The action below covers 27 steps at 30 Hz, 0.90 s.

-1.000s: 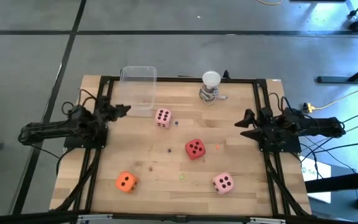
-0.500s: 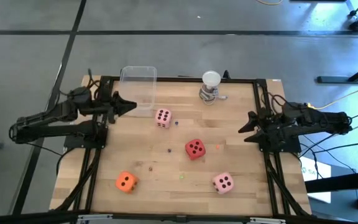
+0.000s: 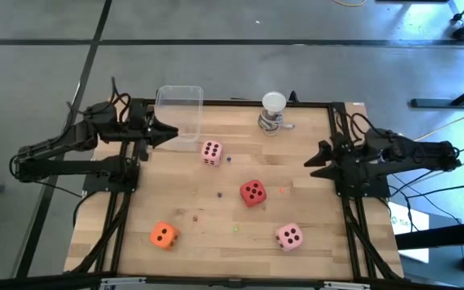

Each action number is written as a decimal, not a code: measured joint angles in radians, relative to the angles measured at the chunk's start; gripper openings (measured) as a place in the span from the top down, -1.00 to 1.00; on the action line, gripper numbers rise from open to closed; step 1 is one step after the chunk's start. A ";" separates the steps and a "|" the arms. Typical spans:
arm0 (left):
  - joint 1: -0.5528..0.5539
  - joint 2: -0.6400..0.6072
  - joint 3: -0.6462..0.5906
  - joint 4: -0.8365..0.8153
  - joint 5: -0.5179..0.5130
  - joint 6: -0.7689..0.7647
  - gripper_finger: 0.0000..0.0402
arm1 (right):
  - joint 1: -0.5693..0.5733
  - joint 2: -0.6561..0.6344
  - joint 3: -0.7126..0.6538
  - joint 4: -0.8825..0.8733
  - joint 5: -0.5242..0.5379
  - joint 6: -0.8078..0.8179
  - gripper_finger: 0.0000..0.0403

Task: Pick & Place Dice
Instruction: Put the small orange dice in the transparent bin

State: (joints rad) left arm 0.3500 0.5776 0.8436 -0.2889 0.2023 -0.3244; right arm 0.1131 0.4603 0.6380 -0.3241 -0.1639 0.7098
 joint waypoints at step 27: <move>0.000 0.005 0.001 -0.001 -0.113 -0.019 0.64 | 0.000 0.198 0.116 0.007 0.187 -0.461 -0.35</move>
State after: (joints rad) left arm 0.3500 0.5827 0.8444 -0.2897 0.0893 -0.3430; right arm 0.1129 0.6586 0.7535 -0.3170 0.0227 0.2489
